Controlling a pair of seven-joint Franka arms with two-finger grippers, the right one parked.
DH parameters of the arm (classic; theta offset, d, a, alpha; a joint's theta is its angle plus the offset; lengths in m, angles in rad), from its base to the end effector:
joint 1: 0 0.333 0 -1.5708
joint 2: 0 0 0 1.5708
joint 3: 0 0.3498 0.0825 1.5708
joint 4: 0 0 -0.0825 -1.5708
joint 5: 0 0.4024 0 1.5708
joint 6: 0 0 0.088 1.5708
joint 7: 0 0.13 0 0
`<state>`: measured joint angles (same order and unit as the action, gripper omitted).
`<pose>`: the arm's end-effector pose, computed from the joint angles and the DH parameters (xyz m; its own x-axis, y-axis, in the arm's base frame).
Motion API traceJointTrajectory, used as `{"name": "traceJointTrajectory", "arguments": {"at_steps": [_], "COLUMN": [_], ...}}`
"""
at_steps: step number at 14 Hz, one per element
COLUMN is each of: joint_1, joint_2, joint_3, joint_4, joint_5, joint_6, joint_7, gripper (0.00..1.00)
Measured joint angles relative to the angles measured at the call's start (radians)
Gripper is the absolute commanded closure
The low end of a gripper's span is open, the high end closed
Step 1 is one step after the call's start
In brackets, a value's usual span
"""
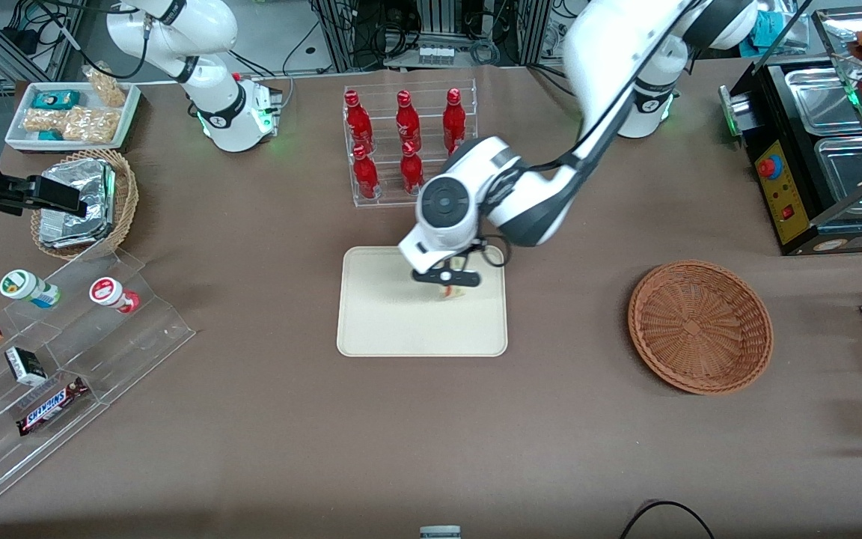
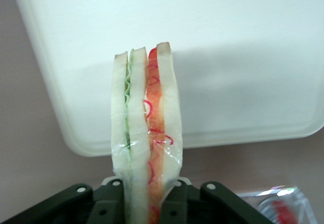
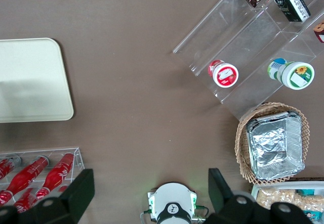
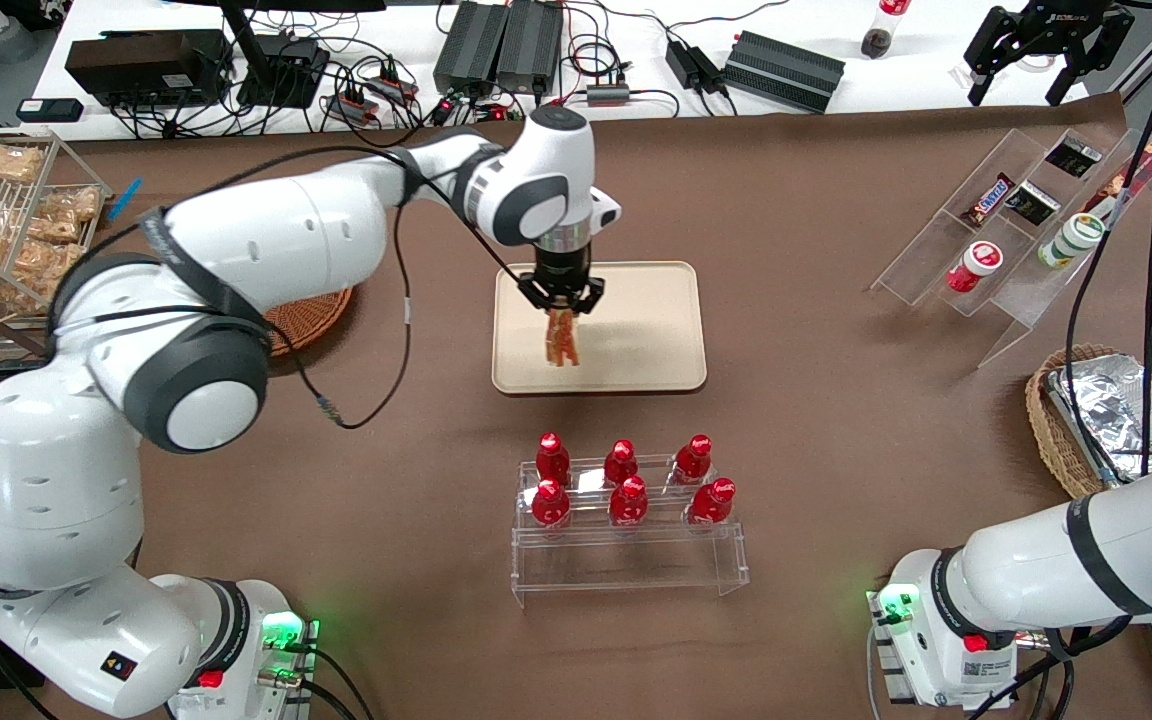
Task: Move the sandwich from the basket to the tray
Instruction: 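Lower the sandwich onto the tray and open the left gripper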
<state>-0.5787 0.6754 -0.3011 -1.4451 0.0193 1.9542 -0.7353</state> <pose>0.4990 -0.5407 0.2887 0.9706 -0.1040 -0.2170 -0.0995 -0.9945 0.0316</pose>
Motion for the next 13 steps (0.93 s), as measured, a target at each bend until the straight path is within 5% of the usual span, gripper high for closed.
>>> {"name": "traceJointTrajectory", "arguments": {"at_steps": [10, 11, 13], "joint_1": [-0.021, -0.022, -0.025], "joint_2": [0.092, 0.102, 0.122], "joint_3": [0.004, 0.004, 0.004], "joint_4": [0.026, 0.031, 0.044], "joint_5": [0.018, 0.037, 0.066], "joint_6": [0.119, 0.130, 0.134], "joint_7": [-0.059, -0.079, -0.107], "gripper": [0.66, 0.60, 0.29]}}
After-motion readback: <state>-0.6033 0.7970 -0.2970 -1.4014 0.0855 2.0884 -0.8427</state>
